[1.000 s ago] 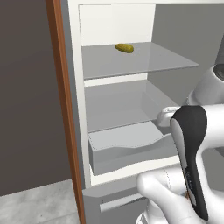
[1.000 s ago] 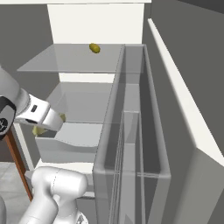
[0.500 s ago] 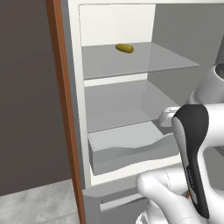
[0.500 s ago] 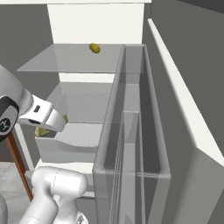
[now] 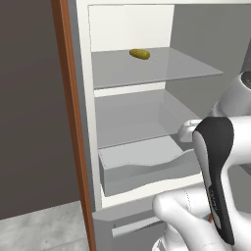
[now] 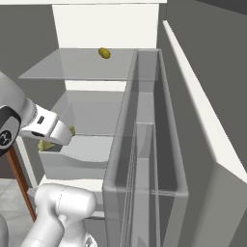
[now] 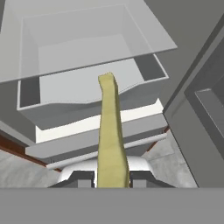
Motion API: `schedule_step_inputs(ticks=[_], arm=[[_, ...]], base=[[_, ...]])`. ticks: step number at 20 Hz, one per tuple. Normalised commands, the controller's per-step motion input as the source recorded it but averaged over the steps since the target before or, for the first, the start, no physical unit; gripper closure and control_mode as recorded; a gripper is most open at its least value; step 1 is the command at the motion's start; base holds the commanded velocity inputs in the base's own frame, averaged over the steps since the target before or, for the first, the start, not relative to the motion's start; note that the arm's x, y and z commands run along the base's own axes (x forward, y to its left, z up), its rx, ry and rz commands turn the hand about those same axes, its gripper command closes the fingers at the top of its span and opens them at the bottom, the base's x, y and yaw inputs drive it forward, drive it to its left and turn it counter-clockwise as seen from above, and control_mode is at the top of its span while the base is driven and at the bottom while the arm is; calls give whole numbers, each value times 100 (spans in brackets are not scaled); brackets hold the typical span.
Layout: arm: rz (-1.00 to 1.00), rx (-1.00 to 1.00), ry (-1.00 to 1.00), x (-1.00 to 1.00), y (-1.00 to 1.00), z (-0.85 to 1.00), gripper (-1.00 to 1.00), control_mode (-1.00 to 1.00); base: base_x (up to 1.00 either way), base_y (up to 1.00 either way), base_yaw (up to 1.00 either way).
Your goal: Retrieve the butter from the fridge and place it on a plate on the dining table. Then retrieve the butter knife by the fridge and place it near the plate.
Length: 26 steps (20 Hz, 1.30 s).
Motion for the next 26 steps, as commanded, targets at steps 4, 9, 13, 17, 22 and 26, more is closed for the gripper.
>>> schedule_step_inputs(ticks=[4, 9, 13, 17, 22, 26], arm=[[0, 0, 0, 0, 0, 0, 100, 100], [0, 0, 0, 0, 0, 0, 100, 100], [0, 0, 0, 0, 0, 0, 100, 100], [0, 0, 0, 0, 0, 0, 100, 100], [0, 0, 0, 0, 0, 0, 100, 100], [0, 0, 0, 0, 0, 0, 100, 100]], base=[[-20, 26, -4], [-34, 35, -11], [-41, 34, -13], [-45, 21, -34], [-78, 16, -44], [-55, 49, -46]])
